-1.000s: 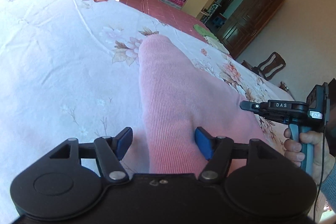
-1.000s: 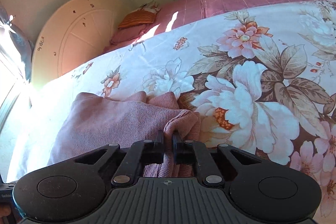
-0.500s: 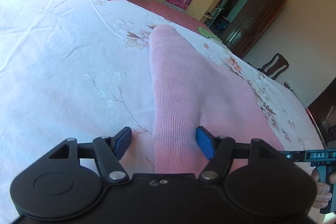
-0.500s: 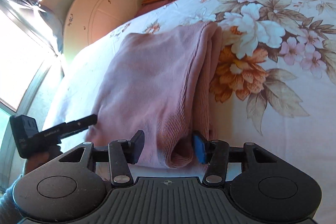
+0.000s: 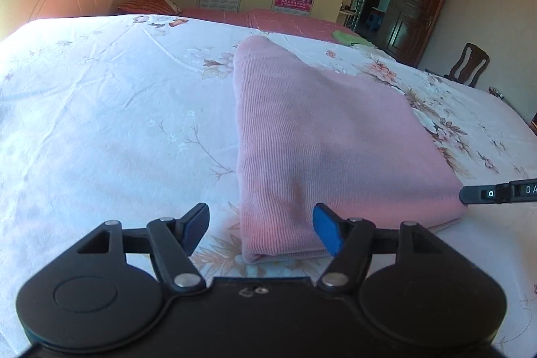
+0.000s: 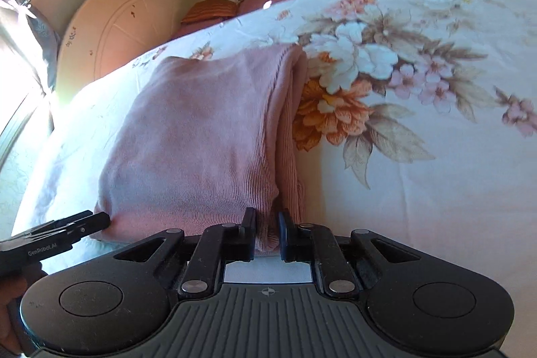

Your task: Fold small clothes

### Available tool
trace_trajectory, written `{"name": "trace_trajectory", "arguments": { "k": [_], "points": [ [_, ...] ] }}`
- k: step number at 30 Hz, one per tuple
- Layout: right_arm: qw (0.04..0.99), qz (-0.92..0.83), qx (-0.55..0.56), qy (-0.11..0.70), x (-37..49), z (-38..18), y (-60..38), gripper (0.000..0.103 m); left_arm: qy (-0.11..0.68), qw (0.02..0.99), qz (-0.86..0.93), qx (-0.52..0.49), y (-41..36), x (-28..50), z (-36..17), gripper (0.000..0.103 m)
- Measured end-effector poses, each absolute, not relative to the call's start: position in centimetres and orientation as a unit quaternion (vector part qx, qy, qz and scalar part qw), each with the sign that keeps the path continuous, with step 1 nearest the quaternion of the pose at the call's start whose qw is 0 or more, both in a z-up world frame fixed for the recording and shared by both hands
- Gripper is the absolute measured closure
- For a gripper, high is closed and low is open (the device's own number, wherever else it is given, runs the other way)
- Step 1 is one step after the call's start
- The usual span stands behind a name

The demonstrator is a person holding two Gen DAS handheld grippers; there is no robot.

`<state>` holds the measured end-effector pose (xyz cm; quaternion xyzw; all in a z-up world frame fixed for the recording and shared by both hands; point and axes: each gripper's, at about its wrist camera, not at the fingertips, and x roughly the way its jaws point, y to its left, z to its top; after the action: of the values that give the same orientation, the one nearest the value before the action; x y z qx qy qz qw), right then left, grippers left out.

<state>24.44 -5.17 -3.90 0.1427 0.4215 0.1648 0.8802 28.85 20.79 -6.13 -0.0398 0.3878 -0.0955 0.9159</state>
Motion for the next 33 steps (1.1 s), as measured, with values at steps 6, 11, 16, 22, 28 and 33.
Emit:
{"name": "trace_trajectory", "arguments": {
  "k": [6, 11, 16, 22, 28, 33],
  "points": [
    [0.876, 0.152, 0.111, 0.443, 24.6, -6.2, -3.8, 0.092, 0.406, 0.911, -0.064, -0.021, 19.6, 29.1, -7.0, 0.035],
    [0.888, 0.144, 0.115, 0.422, 22.5, -4.3, -4.2, 0.092, 0.368, 0.927, -0.070, -0.020, 17.9, 26.0, -4.4, 0.035],
    [0.897, 0.141, 0.108, 0.404, 18.7, -2.4, -5.0, 0.092, 0.353, 0.932, -0.082, 0.009, 15.3, 22.2, -2.4, 0.034],
    [0.908, 0.136, 0.094, 0.386, 13.5, -0.6, -6.4, 0.091, 0.324, 0.942, -0.083, 0.032, 12.5, 17.2, -0.4, 0.034],
    [0.918, 0.131, 0.097, 0.363, 8.0, 1.2, -7.9, 0.091, 0.312, 0.946, -0.088, 0.026, 10.6, 12.6, 1.3, 0.037],
    [0.928, 0.127, 0.090, 0.338, 3.3, 3.4, -8.3, 0.091, 0.291, 0.951, -0.099, 0.023, 9.6, 8.7, 3.1, 0.069]
  ]
}}
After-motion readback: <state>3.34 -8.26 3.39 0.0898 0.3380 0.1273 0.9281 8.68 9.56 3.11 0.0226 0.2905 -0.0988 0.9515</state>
